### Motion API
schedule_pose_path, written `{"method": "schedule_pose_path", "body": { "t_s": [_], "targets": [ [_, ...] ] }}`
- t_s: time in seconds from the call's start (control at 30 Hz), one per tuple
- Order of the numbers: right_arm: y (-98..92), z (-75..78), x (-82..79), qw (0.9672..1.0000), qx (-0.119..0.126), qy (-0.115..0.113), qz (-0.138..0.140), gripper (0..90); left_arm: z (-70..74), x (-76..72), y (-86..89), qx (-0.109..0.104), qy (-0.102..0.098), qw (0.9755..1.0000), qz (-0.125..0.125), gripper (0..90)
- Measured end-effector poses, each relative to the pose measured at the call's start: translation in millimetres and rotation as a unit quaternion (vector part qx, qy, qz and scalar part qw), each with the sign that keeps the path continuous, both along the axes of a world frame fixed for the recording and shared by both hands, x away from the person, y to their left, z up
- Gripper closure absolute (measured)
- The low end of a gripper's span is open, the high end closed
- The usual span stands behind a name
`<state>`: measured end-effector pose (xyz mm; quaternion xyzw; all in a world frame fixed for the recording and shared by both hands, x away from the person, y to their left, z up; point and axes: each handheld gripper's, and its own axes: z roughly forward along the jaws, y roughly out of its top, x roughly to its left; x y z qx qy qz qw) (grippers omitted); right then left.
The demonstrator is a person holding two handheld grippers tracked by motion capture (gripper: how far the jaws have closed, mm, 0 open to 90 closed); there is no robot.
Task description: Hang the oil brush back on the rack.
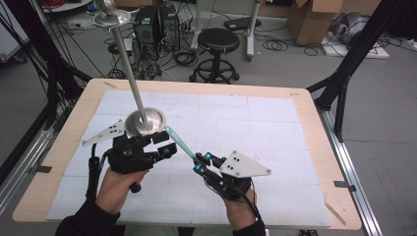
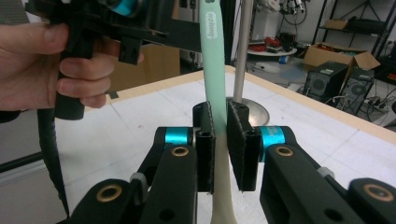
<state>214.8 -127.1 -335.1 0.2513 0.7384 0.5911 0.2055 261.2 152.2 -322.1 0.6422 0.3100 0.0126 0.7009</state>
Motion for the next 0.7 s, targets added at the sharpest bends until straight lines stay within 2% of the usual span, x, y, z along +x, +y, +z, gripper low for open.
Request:
{"method": "schedule_pose_path", "body": {
  "t_s": [0.3, 0.33, 0.37, 0.4, 0.47, 0.63, 0.7],
  "targets": [
    [3.1, -0.5, -1.3, 1.0000, 0.006, -0.003, 0.004, 81.4, -1.8, 2.5, -8.4, -0.016, 0.015, 0.9997, -0.014, 37.3],
    [3.2, -0.5, -1.0, 0.9999, 0.007, -0.005, 0.004, 81.3, -1.7, 3.0, -8.5, -0.019, 0.018, 0.9996, -0.014, 44.8],
    [3.2, -0.5, -1.0, 0.9999, 0.007, -0.005, 0.004, 81.3, -1.7, 3.7, -8.1, -0.023, 0.017, 0.9994, -0.017, 44.8],
    [3.6, -0.5, -1.2, 0.9999, 0.010, -0.002, 0.005, 81.3, -1.5, 4.1, -8.0, -0.025, 0.017, 0.9994, -0.017, 49.0],
    [4.0, -0.6, -1.4, 0.9999, 0.009, -0.004, 0.006, 81.3, -1.3, 4.7, -8.0, -0.033, 0.020, 0.9991, -0.020, 52.3],
    [4.3, -0.4, -2.2, 0.9999, 0.009, -0.007, 0.005, 81.3, -1.8, 5.9, -8.3, -0.034, 0.025, 0.9988, -0.024, 56.6],
    [4.6, -0.3, -2.6, 0.9999, 0.011, -0.008, 0.005, 81.2, -1.9, 6.2, -9.0, -0.037, 0.028, 0.9986, -0.025, 61.6]
  ]
}}
